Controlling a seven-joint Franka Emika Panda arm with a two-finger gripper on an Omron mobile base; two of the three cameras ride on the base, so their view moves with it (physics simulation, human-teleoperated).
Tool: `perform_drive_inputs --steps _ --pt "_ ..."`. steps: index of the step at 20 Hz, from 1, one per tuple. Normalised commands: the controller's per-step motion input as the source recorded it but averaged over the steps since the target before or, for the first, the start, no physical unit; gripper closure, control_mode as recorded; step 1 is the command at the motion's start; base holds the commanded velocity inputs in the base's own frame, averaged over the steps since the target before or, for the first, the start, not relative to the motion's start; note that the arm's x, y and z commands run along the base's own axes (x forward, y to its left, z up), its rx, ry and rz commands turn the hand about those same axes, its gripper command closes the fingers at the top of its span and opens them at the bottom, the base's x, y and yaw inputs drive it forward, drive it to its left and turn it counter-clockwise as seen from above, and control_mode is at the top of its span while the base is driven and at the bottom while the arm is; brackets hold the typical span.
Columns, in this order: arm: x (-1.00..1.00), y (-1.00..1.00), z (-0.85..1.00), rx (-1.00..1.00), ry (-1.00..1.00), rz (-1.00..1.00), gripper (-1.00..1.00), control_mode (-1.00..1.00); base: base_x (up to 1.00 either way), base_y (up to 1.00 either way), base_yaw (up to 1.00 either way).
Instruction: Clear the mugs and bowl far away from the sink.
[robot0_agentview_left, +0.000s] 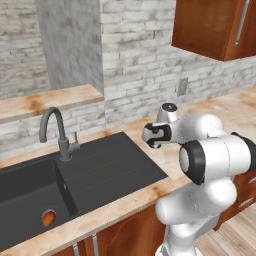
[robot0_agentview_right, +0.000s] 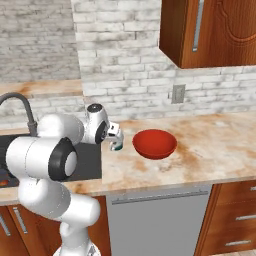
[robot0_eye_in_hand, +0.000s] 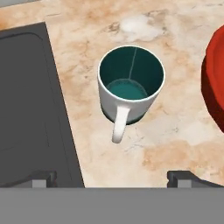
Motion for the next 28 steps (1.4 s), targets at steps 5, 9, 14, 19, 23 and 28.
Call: perform_drive_inputs --steps 5,9,14,19,23,28 --pt "0.55 0.00 -0.27 0.00 0.00 0.03 -1.00 -1.00 0.00 0.00 0.00" --pt "0.56 -0.07 -0.27 0.00 0.00 0.03 -1.00 -1.00 0.00 0.00 0.00" --pt "0.28 -0.12 -0.28 0.00 0.00 0.01 -1.00 -1.00 0.00 0.00 0.00" --pt "0.00 0.00 -0.29 0.00 0.00 0.00 -1.00 -1.00 0.00 0.00 0.00" --pt "-0.04 0.00 -0.43 0.00 0.00 0.00 1.00 -1.00 0.00 0.00 0.00" --pt "-0.15 0.00 -0.44 0.00 0.00 0.00 1.00 -1.00 0.00 0.00 0.00"
